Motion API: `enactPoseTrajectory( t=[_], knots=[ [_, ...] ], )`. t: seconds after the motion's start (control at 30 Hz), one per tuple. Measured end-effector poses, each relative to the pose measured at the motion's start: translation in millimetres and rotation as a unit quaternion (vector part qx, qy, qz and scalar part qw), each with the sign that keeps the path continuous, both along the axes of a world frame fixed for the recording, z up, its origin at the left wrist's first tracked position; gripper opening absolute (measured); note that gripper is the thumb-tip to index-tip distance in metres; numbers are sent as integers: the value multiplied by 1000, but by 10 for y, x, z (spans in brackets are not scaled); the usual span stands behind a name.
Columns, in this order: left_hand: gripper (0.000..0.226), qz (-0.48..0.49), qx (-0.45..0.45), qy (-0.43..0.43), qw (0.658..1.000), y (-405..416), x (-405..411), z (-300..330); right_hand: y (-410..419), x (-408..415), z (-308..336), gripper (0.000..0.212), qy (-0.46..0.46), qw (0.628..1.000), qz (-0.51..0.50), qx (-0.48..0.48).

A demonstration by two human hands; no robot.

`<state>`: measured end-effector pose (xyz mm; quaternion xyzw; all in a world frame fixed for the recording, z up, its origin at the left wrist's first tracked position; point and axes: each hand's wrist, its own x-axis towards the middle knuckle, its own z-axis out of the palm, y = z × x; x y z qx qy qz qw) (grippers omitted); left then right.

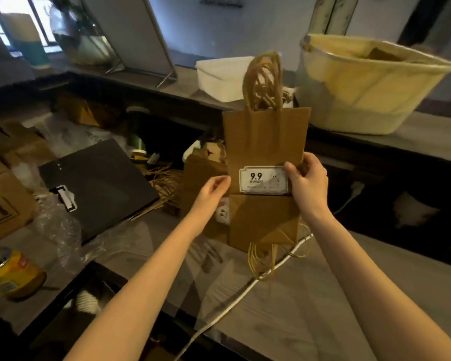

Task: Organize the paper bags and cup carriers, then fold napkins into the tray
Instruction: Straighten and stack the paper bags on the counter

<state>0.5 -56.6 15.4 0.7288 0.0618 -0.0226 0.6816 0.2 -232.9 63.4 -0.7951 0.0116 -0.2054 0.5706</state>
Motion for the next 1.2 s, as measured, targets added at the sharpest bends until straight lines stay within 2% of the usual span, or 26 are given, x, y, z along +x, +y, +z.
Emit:
enactPoseTrajectory(
  t=[0.13,0.3,0.43,0.5,0.53,0.63,0.8,0.9,1.07,1.2],
  knots=[
    [53,-126,-24,-8,992,-512,9,149,-431,-138,-80,11,5,993,-56,108],
    [56,-223,8,-20,975,-1137,-37,272,-928,-361,-190,9,7,971,-150,185],
    [58,-263,44,-11,964,-1518,7,120,-1256,-537,-311,8,27,952,-214,217],
    [59,-298,32,-15,954,-1654,34,32,-1368,-614,-369,13,45,940,-236,242],
    [56,-323,20,-21,946,-1719,62,-23,-1419,-650,-403,12,55,933,-243,259],
    [30,-372,14,-20,928,-1864,103,-119,-1538,-727,-521,17,92,912,-262,301],
    [26,-385,63,-3,921,-1949,118,-350,-1612,-737,-785,18,174,894,-279,305],
    [27,-371,81,39,924,-1976,134,-532,-1659,-657,-945,21,225,886,-270,301],
    [58,-339,103,148,923,-2090,178,-890,-1829,-463,-1232,29,321,871,-249,274],
    [62,-306,106,213,922,-2244,211,-1169,-1983,-334,-1399,33,386,858,-225,254]
  ],
)
